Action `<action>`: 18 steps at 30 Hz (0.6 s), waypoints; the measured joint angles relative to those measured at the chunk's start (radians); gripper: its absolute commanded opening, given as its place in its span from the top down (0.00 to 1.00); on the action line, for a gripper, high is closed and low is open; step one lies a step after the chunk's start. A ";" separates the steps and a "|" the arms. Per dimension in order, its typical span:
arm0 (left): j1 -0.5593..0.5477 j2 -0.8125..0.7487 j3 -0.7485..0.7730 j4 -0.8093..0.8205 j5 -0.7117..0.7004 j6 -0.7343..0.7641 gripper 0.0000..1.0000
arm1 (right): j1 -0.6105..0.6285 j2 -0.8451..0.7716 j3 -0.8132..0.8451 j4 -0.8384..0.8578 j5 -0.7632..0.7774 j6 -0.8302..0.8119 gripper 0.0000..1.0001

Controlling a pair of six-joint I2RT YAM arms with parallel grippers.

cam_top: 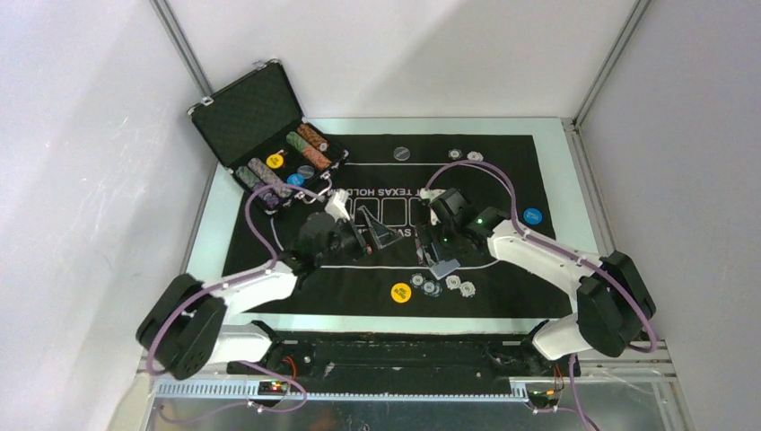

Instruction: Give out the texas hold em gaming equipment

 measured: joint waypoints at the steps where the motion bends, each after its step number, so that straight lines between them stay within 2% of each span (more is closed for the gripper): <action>1: 0.000 0.039 0.001 0.043 0.040 -0.021 0.02 | 0.008 0.000 0.009 -0.005 -0.012 -0.006 1.00; 9: -0.002 0.224 0.018 0.217 0.208 -0.103 0.02 | 0.033 -0.005 0.051 -0.045 -0.075 -0.042 1.00; 18: -0.024 0.353 0.058 0.310 0.298 -0.154 0.02 | 0.041 -0.032 0.071 -0.060 -0.114 -0.058 1.00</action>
